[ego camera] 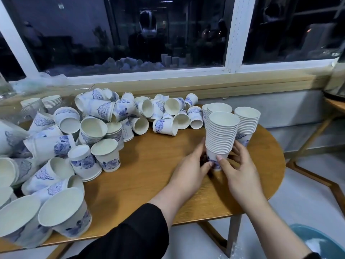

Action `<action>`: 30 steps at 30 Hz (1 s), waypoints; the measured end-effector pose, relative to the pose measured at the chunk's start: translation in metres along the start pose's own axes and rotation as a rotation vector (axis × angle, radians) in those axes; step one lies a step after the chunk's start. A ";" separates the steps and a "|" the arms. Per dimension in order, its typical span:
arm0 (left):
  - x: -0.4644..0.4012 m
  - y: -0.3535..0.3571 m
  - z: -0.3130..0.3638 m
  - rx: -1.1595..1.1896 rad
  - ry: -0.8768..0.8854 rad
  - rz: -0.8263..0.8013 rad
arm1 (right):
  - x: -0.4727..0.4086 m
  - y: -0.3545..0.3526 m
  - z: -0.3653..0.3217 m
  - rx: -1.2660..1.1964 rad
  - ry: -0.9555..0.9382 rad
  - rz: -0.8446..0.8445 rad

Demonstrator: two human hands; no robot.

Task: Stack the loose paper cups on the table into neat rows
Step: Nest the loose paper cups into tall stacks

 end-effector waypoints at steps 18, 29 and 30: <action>0.096 -0.146 0.003 -0.318 0.024 0.415 | 0.066 0.090 -0.043 0.050 0.025 -0.399; 0.205 -0.233 -0.064 -0.853 -0.111 0.365 | 0.122 0.193 -0.054 0.035 0.001 -0.809; 0.209 -0.232 -0.067 -0.887 -0.109 0.327 | 0.122 0.197 -0.054 0.043 0.000 -0.811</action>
Point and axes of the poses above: each hand's wrist, its own x-axis away from the middle knuckle, its own y-axis out of the palm, z = x × y, the point moved 1 cm from there along -x, towards the middle knuckle, and after that the axes turned 14 degrees about -x, right-handed, at the moved point
